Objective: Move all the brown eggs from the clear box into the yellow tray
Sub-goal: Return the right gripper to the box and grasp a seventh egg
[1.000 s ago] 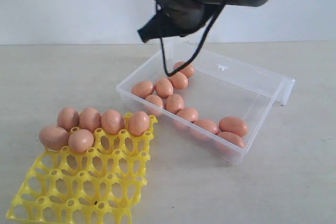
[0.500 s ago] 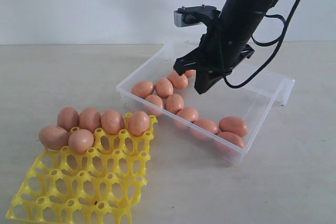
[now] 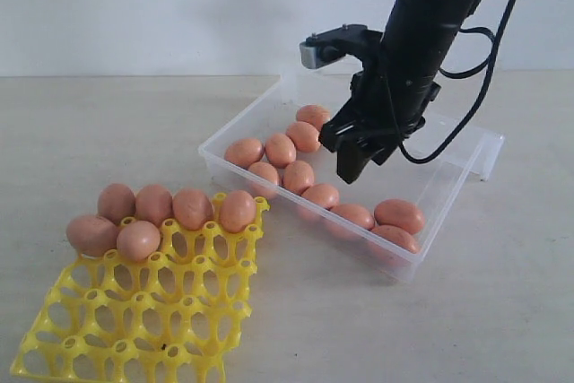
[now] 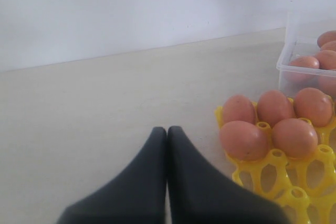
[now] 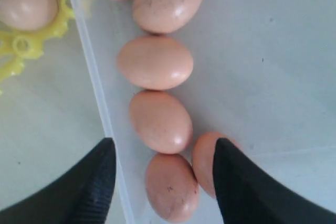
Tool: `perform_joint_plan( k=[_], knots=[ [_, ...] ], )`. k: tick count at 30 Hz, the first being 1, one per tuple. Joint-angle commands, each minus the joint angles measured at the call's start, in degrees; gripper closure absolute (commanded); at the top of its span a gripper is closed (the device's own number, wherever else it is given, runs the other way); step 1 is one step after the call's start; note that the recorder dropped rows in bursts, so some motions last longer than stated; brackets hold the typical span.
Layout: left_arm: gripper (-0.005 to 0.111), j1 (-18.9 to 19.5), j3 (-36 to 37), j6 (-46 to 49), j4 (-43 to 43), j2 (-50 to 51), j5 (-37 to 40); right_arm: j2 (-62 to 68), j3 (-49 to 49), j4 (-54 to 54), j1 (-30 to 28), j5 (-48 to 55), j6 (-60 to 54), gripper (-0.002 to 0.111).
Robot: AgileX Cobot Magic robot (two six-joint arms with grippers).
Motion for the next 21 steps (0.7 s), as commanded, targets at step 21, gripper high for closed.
perform_joint_plan(
  k=[21],
  knots=[
    [0.111, -0.35, 0.18, 0.26, 0.05, -0.10, -0.47, 10.48, 0.12, 2.23, -0.13, -2.46, -27.76, 0.054]
  ],
)
